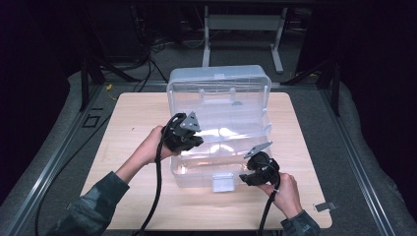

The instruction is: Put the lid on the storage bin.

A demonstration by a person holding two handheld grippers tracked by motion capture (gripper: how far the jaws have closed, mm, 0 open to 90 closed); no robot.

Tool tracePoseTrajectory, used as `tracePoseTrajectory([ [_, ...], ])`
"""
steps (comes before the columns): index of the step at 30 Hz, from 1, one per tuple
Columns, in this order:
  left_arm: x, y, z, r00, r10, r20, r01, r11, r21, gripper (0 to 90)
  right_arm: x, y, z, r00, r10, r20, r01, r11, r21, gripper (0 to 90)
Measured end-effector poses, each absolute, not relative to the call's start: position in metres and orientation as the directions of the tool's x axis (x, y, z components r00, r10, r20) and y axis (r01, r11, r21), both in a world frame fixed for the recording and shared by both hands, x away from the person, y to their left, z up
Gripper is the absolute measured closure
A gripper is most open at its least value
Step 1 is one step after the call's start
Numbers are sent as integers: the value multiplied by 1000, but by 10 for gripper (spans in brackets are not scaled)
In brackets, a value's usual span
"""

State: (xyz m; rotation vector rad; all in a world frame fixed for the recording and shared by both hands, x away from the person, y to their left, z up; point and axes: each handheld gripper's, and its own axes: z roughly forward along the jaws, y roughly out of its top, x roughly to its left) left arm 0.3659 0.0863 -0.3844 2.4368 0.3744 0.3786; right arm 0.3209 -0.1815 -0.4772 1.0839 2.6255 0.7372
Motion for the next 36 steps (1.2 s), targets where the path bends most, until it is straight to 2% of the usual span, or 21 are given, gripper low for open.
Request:
tracePoseTrajectory([
  [14, 358, 87, -387, 924, 328, 196, 148, -780, 608, 868, 320, -182, -477, -718, 696, -16, 586, 616, 527, 537],
  [31, 351, 89, -392, 916, 337, 217, 137, -773, 620, 861, 311, -186, -466, -701, 709, -71, 574, 621, 534, 486],
  [36, 350, 89, -394, 916, 339, 214, 137, -767, 627, 860, 305, -204, -445, -690, 724, -15, 567, 553, 611, 517],
])
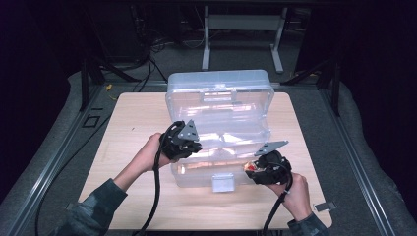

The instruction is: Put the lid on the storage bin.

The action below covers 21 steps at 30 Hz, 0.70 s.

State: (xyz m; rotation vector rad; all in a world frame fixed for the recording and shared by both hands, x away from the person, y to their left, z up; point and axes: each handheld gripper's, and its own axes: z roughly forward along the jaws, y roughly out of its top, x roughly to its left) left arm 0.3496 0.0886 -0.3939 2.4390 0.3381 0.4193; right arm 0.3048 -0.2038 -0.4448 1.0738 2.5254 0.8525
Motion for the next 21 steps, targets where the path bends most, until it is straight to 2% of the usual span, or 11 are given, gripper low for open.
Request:
tracePoseTrajectory([
  [11, 348, 89, -396, 924, 332, 189, 151, -772, 618, 858, 305, -250, -425, -605, 796, 32, 607, 435, 665, 510],
  [21, 343, 88, -398, 918, 339, 208, 149, -777, 612, 844, 315, -271, -395, -575, 816, 57, 562, 344, 752, 517],
])
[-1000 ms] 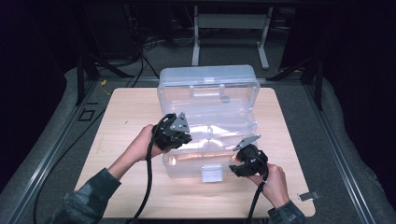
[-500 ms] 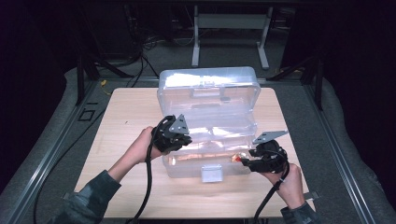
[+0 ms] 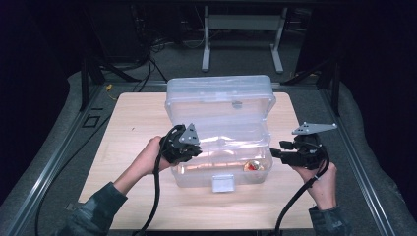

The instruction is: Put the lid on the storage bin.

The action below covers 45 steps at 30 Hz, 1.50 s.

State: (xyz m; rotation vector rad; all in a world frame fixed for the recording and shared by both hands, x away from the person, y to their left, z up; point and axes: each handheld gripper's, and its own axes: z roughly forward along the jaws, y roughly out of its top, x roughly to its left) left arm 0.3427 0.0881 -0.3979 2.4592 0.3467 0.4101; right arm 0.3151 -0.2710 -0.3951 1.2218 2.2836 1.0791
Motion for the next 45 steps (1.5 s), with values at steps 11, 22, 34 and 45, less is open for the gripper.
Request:
tracePoseTrajectory([
  [11, 335, 88, -403, 907, 345, 243, 131, -778, 614, 827, 347, -260, -381, -560, 825, 73, 565, 316, 762, 526],
  [22, 331, 88, -405, 900, 355, 252, 132, -774, 619, 810, 366, -256, -395, -525, 844, 107, 621, 295, 726, 586],
  [34, 325, 88, -412, 903, 351, 247, 138, -782, 608, 784, 367, -258, -383, -485, 871, 74, 586, 261, 767, 598],
  [45, 312, 94, -418, 899, 380, 219, 174, -768, 616, 666, 360, -256, -389, -480, 876, 51, 612, 292, 735, 647],
])
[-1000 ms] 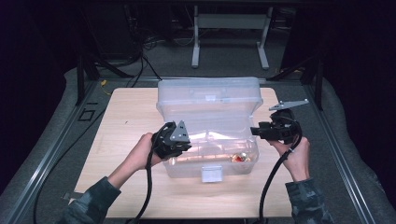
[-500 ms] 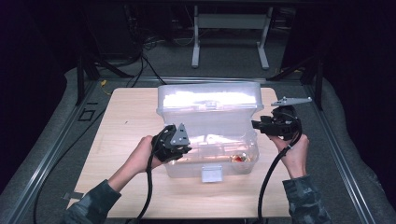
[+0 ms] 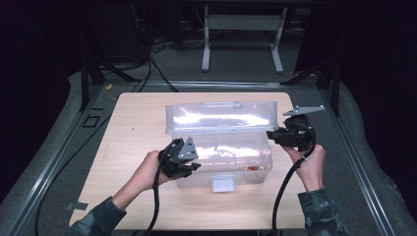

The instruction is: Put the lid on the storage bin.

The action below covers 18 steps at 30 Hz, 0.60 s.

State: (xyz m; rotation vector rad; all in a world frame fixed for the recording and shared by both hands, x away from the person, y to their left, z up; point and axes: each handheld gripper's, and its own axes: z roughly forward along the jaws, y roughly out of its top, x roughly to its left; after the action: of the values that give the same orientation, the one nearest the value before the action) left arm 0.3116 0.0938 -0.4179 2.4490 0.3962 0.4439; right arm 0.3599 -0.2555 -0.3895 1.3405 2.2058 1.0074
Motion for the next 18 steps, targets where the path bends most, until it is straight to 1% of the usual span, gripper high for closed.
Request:
tracePoseTrajectory([
  [5, 301, 107, -414, 901, 393, 182, 199, -749, 632, 532, 355, -256, -392, -489, 871, 57, 619, 299, 726, 621],
  [9, 290, 126, -412, 898, 415, 149, 227, -725, 650, 432, 350, -258, -393, -487, 870, 73, 630, 292, 720, 591],
  [15, 274, 153, -405, 890, 439, 123, 255, -703, 664, 358, 345, -257, -397, -497, 863, 86, 635, 294, 714, 569],
  [18, 269, 169, -404, 874, 473, 112, 284, -684, 672, 334, 343, -257, -397, -503, 860, 89, 635, 297, 713, 546],
])
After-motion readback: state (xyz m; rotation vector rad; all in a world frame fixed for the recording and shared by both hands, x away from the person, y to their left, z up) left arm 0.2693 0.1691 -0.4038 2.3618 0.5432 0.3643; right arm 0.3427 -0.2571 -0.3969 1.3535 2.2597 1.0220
